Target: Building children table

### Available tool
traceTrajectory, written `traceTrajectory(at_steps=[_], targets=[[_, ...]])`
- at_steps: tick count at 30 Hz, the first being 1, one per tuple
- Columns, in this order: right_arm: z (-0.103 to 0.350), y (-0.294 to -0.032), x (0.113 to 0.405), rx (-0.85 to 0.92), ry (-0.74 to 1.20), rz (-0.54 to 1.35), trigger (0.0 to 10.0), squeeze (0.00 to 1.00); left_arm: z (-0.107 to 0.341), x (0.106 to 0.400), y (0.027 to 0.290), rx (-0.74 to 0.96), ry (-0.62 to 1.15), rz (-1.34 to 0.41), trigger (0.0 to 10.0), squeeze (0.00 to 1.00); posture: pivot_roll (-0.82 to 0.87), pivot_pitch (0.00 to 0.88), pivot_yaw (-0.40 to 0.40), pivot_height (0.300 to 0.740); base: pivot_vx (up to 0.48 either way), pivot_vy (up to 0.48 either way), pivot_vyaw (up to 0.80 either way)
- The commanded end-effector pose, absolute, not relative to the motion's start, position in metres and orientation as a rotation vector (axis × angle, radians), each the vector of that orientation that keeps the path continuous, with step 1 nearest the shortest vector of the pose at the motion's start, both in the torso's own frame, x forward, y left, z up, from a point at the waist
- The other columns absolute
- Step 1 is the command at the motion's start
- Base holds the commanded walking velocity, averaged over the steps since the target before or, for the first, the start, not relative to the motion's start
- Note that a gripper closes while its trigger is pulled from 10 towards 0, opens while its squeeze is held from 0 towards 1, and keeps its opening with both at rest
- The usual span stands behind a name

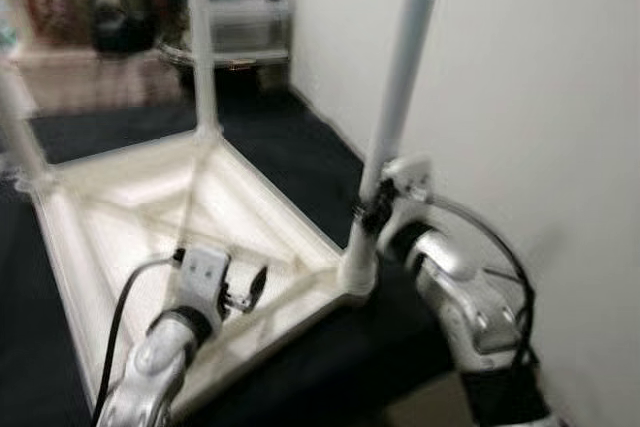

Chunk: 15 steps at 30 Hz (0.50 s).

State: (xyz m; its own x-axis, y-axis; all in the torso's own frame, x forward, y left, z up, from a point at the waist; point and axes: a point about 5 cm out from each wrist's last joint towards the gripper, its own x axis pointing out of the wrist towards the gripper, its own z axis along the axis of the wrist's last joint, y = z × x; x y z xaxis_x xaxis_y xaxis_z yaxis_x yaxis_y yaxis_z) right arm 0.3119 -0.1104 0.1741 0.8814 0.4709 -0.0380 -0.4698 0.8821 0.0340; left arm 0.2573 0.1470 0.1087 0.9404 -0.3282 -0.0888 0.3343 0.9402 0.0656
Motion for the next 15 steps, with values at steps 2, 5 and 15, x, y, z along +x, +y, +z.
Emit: traceTrajectory(at_steps=[2,5,15], targets=[[0.108,-0.11,0.297,0.064,0.372,0.508,10.0,0.0,0.107,0.258,0.146,0.094,0.09,-0.343,10.0,0.0,0.01,0.0,-0.06,0.74,0.0,0.0,0.0],[0.112,-0.108,0.295,0.072,0.35,0.54,10.0,0.0,0.107,0.258,0.145,0.093,0.09,-0.344,10.0,0.0,0.01,0.0,-0.06,0.74,0.0,0.0,0.0],[0.136,-0.093,0.276,0.089,0.205,0.878,10.0,0.0,0.106,0.258,0.145,0.093,0.087,-0.341,10.0,0.0,0.01,0.0,-0.065,0.74,0.0,0.0,0.0]])
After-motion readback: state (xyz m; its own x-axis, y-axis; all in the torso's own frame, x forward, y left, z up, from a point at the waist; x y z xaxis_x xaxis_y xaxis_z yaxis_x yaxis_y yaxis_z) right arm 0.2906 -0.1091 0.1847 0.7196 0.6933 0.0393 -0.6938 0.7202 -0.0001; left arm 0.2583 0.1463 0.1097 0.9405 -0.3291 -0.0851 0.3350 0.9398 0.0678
